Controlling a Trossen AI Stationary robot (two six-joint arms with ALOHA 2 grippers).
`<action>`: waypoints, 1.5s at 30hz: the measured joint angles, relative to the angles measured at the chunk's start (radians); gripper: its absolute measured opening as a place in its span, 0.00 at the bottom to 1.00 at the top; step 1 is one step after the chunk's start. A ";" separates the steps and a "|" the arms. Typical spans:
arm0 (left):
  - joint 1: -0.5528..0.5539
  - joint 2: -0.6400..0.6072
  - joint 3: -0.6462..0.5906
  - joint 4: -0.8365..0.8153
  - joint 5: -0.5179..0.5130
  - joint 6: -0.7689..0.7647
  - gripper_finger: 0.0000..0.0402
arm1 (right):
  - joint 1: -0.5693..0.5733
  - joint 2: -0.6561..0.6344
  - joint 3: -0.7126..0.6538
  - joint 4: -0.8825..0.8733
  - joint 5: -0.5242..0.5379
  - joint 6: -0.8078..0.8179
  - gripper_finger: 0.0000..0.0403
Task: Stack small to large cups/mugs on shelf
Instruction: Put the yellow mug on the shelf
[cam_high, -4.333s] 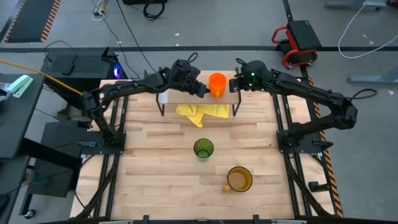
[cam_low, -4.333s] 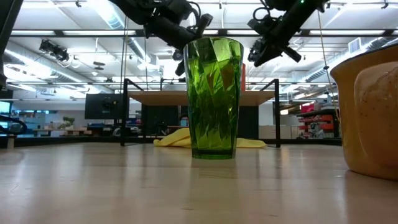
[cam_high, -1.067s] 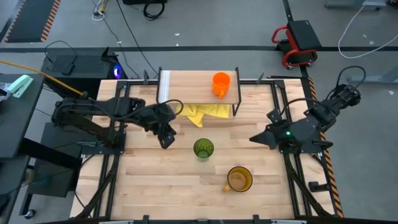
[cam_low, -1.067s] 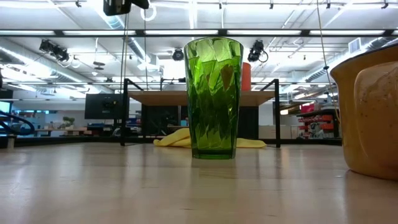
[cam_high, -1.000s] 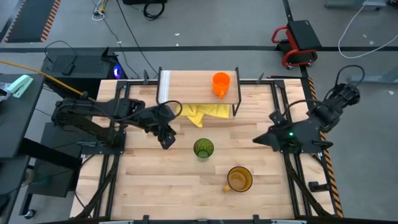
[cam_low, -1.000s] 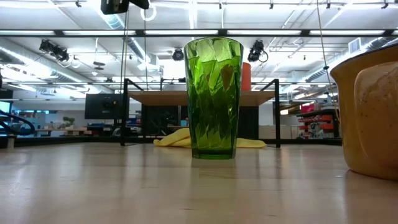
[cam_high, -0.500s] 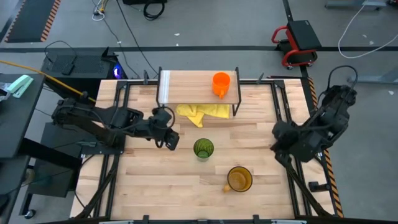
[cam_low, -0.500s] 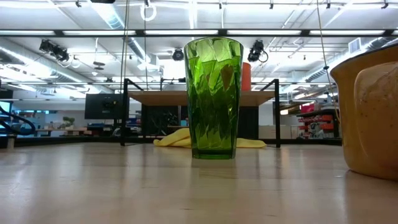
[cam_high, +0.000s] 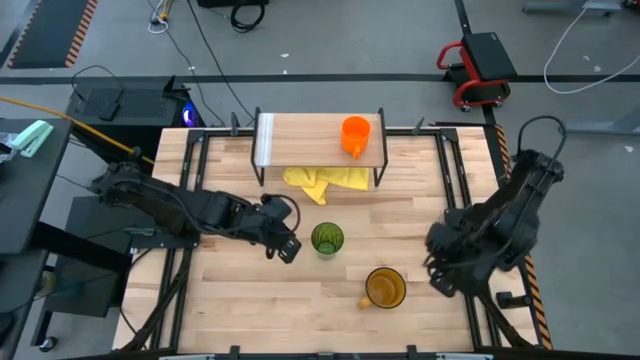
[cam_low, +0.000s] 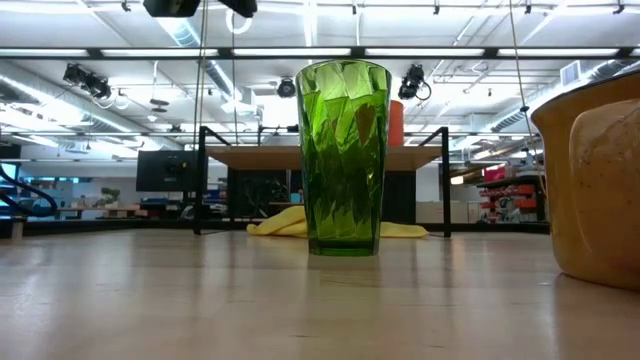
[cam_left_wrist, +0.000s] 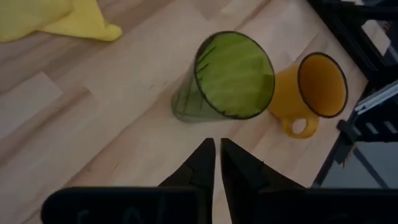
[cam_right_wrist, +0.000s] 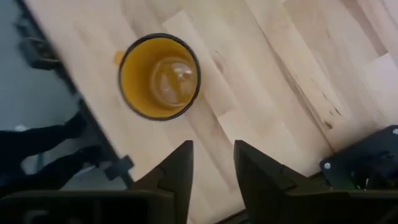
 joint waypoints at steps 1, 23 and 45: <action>-0.003 0.003 0.000 0.003 0.000 0.001 0.08 | -0.014 0.021 0.000 0.000 -0.002 0.000 0.32; -0.089 0.007 0.000 -0.039 0.003 0.012 0.07 | -0.215 0.056 -0.289 0.479 -0.118 -0.116 0.26; -0.065 0.007 0.000 -0.041 0.003 0.060 0.06 | -0.207 0.100 -0.497 0.639 -0.114 0.018 0.25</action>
